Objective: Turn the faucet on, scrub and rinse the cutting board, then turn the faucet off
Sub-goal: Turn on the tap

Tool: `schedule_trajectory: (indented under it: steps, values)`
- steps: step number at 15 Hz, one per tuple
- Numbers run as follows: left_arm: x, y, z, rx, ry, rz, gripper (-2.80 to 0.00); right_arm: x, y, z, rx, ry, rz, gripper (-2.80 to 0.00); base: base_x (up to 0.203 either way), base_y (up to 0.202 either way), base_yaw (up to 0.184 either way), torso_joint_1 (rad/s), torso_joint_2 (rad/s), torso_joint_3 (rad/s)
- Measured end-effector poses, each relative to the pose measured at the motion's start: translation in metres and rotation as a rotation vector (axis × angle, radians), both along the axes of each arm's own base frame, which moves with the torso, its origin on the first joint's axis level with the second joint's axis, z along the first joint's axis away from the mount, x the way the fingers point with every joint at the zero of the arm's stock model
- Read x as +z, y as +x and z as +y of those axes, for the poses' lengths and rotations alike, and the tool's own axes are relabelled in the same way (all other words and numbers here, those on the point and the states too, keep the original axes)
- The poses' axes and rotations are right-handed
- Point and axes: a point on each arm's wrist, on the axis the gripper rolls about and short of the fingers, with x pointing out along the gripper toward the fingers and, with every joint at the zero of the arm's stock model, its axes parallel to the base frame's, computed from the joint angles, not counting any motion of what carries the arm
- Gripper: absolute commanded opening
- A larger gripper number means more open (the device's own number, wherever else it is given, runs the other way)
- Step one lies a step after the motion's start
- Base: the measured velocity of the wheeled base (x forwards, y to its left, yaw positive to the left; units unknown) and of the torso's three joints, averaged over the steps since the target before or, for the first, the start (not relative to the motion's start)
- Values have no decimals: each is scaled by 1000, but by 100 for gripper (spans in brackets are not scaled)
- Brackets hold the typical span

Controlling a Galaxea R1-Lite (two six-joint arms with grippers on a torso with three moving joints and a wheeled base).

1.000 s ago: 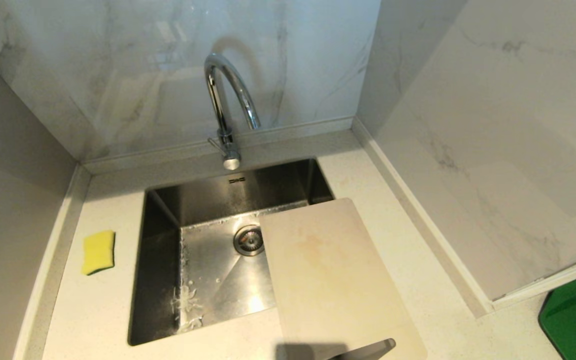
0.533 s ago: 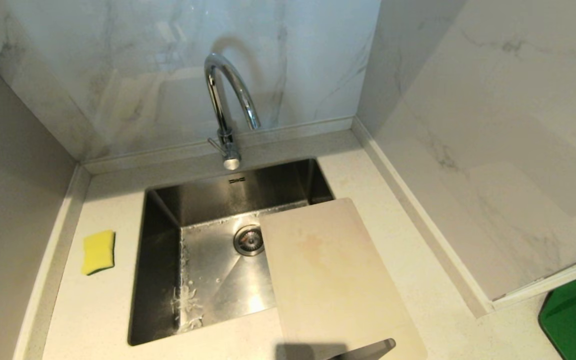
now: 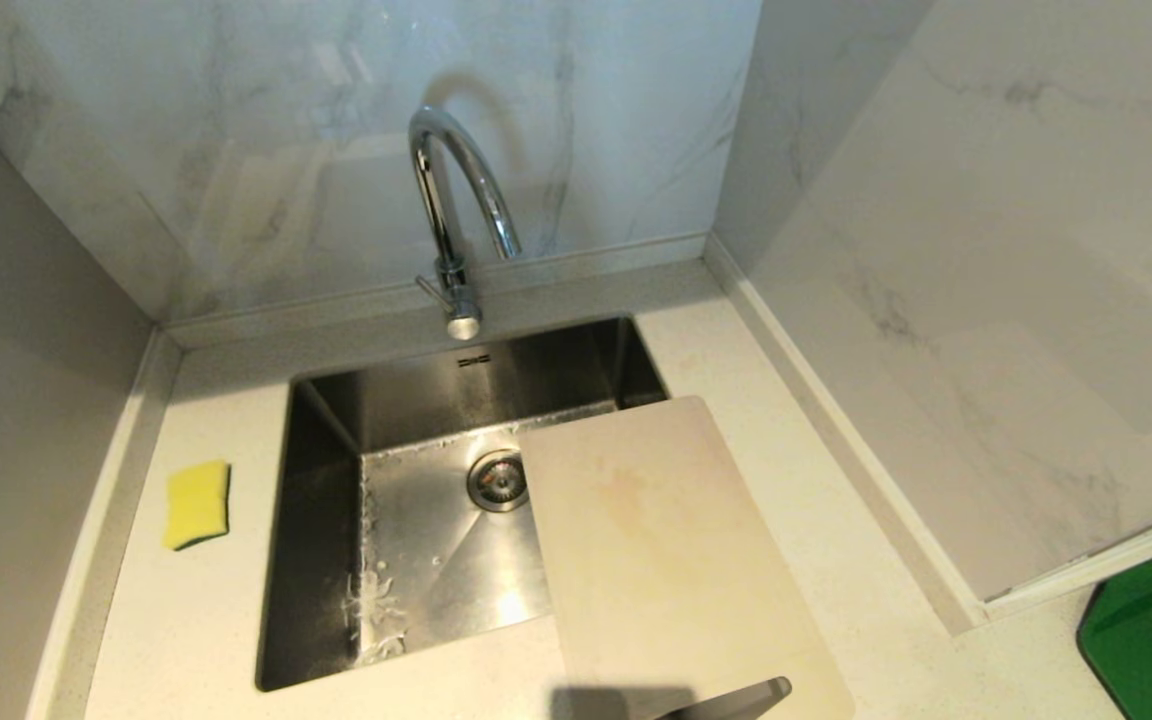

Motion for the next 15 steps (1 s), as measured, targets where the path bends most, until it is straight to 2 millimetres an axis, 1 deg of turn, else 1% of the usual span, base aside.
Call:
schedule_trajectory:
  steps: [6, 8, 10, 12, 15]
  values:
    - [0, 0, 0, 2, -4, 6, -280, 0, 0, 0, 0, 0, 0, -280, 0, 0, 0, 0, 0, 0]
    - [5, -2, 0, -7, 7, -1, -280, 0, 0, 0, -1, 0, 0, -280, 0, 0, 0, 0, 0, 0]
    - [21, -4, -1, -30, 9, -15, -280, 0, 0, 0, 0, 0, 0, -280, 0, 0, 0, 0, 0, 0]
    - [41, -3, -2, -85, 9, -7, -280, 0, 0, 0, 0, 0, 0, -280, 0, 0, 0, 0, 0, 0]
    - [78, 5, -4, -167, 9, 7, -280, 0, 0, 0, 0, 0, 0, -280, 0, 0, 0, 0, 0, 0]
